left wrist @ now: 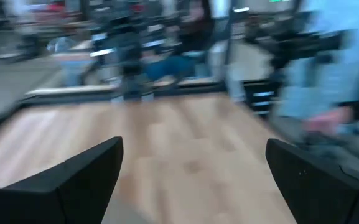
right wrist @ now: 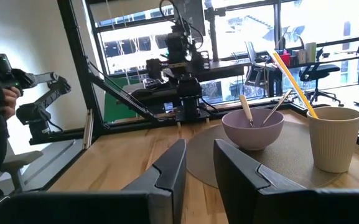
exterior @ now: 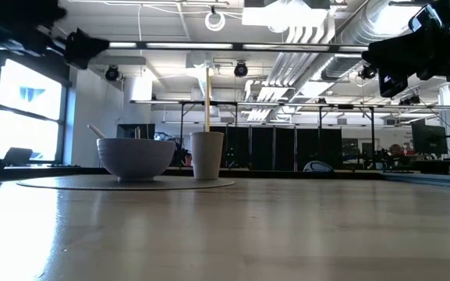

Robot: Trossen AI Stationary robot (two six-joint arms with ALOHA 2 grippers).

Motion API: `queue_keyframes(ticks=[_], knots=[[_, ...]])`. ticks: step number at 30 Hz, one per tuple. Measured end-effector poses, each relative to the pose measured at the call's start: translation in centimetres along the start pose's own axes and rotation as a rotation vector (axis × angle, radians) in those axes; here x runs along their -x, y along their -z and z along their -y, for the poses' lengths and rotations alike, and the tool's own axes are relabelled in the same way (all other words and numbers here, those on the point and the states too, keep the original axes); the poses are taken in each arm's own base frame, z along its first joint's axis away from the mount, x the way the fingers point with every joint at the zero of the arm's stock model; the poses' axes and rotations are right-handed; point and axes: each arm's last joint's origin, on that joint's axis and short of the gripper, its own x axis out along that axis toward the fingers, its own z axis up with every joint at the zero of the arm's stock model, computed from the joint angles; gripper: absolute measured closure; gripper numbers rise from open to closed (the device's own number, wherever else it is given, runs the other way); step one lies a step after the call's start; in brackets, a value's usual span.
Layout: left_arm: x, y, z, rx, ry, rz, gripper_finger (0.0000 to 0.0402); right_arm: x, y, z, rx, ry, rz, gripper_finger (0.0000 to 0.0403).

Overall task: Pick & Place Utensil
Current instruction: Return to Home Position

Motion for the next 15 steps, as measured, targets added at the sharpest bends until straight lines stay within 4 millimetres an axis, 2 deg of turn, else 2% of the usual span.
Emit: queue_keyframes(ticks=[6,15], knots=[[0.2,1.7,-1.3,-0.015,-0.311,-0.015,0.0015,0.0,0.0,0.0,0.0,0.0,0.0,0.0328],[1.3,3.0,-1.0,-0.052,-0.316,0.138,0.0015,0.0,0.0,0.0,0.0,0.0,0.0,0.0329]])
